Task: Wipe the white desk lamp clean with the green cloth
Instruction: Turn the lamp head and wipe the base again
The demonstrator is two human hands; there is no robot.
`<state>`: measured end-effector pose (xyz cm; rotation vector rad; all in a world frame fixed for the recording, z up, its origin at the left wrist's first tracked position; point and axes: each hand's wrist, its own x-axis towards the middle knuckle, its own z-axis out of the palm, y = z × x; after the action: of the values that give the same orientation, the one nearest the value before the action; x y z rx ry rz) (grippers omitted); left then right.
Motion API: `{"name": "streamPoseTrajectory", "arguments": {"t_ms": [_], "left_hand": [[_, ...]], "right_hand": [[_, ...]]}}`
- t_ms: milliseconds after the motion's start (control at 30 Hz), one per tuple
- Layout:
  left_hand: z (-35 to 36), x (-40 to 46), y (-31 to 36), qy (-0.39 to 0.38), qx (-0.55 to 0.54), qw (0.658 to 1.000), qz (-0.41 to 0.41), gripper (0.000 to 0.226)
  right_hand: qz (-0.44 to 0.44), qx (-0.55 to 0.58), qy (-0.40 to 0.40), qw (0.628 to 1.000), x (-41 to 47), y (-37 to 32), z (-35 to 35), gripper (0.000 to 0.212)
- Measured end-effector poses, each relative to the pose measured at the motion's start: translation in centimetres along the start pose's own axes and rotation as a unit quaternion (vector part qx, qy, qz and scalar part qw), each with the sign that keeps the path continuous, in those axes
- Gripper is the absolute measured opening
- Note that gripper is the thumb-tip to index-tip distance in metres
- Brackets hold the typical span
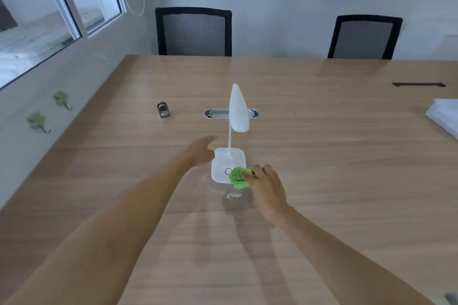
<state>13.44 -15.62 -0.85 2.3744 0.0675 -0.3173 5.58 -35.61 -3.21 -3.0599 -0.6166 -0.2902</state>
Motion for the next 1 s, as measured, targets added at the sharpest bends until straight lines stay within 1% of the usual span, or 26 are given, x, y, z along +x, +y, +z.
{"name": "streamPoseTrajectory", "arguments": {"t_ms": [100, 233, 333, 433, 533, 667, 733, 800, 933, 1000], "left_hand": [[1.6, 1.4, -0.9, -0.026, 0.079, 0.997, 0.010, 0.062], [3.0, 3.1, -1.6, -0.061, 0.122, 0.991, 0.014, 0.064], [3.1, 4.0, -2.1, -0.079, 0.143, 0.986, 0.016, 0.066], [2.8, 4.4, -2.7, -0.076, 0.154, 0.985, 0.014, 0.066], [2.4, 3.7, -2.8, -0.059, 0.151, 0.987, -0.004, 0.062], [2.0, 1.8, -3.1, -0.025, 0.159, 0.987, -0.022, 0.048], [2.0, 0.6, -3.5, -0.016, 0.154, 0.987, -0.028, 0.043], [2.4, -0.6, -3.8, -0.009, 0.148, 0.989, -0.026, 0.040], [3.3, -2.5, -3.7, -0.006, 0.100, 0.994, -0.034, 0.028], [3.6, -2.9, -3.8, -0.001, 0.072, 0.997, -0.027, 0.024]], "right_hand": [[-0.004, -0.008, 0.001, 1.000, 0.4, -0.7, 1.4, 0.053], [-0.027, -0.017, 0.003, 0.999, 0.1, -1.0, 3.0, 0.050], [-0.027, -0.036, 0.023, 0.999, 0.2, -0.8, 3.9, 0.048], [-0.024, -0.043, 0.031, 0.998, 0.4, -0.7, 4.2, 0.044], [-0.021, -0.054, 0.004, 0.998, 0.7, -0.4, 3.8, 0.043], [0.031, -0.051, -0.012, 0.998, 1.5, 0.4, 3.1, 0.039], [0.032, -0.016, -0.032, 0.999, 2.0, 1.1, 2.6, 0.035], [0.044, 0.027, -0.062, 0.997, 2.2, 1.7, 2.3, 0.040], [0.095, 0.098, 0.005, 0.991, 3.7, 2.1, 2.0, 0.043], [0.100, 0.116, -0.001, 0.988, 4.7, 1.9, 1.7, 0.048]]}}
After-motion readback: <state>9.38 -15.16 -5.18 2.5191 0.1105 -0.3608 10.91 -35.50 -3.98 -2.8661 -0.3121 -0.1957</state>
